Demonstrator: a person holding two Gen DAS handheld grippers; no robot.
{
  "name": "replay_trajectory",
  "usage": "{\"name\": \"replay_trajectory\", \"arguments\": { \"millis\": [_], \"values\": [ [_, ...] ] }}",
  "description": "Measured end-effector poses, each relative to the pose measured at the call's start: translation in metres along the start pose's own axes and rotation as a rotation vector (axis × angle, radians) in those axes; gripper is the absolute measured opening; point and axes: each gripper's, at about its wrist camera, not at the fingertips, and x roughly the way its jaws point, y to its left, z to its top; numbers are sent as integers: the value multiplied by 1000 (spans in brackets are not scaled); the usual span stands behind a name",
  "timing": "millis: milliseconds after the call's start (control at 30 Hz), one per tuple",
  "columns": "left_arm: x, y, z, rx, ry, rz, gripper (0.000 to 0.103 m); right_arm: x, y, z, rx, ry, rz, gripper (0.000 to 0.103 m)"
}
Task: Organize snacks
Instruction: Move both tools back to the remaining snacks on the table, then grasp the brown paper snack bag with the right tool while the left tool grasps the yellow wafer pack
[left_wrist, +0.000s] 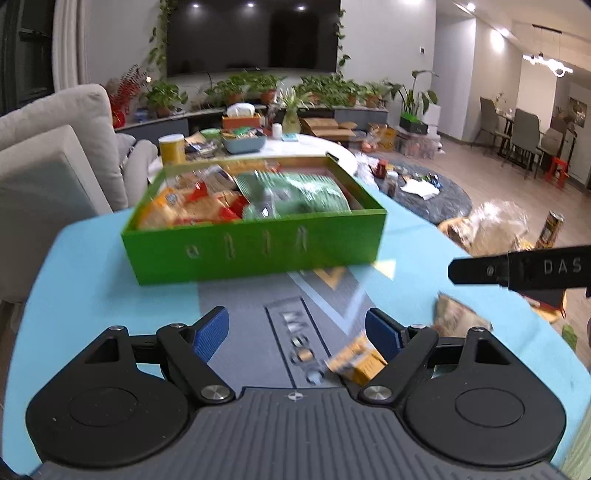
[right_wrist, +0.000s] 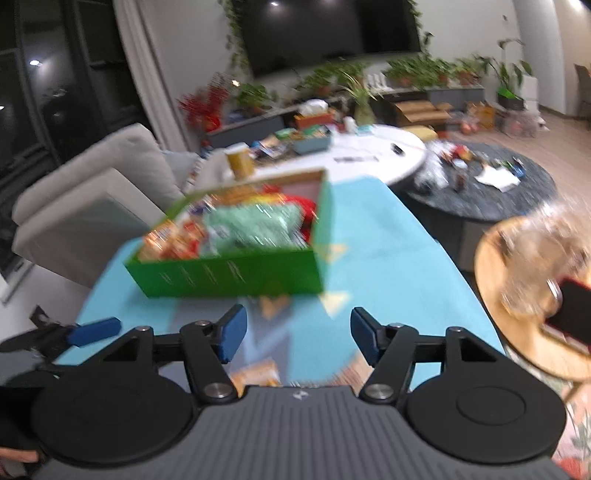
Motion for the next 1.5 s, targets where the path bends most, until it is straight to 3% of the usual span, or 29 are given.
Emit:
{"name": "replay_trajectory", "arguments": {
  "millis": [233, 533, 800, 1100, 1367, 1500],
  "values": [
    [4, -3, -13, -6, 33, 10, 79, 13, -24, -18, 130, 81, -48, 63],
    [5, 8, -19, -40, 48, 29, 79, 33, -26, -31, 222, 167, -12, 67],
    [4, 7, -24, -35, 68, 14, 79, 51, -20, -18, 207, 160, -31, 71],
    [6, -16, -27, -13, 98, -39, 79, 55, -12, -22, 32, 99, -122, 70],
    [18, -50, -21, 10, 133, -60, 79, 31, -32, -16, 107, 18, -60, 69],
    [31, -58, -18, -37, 160, -49, 79, 18, -36, -11, 97, -21, -61, 69]
  ]
}}
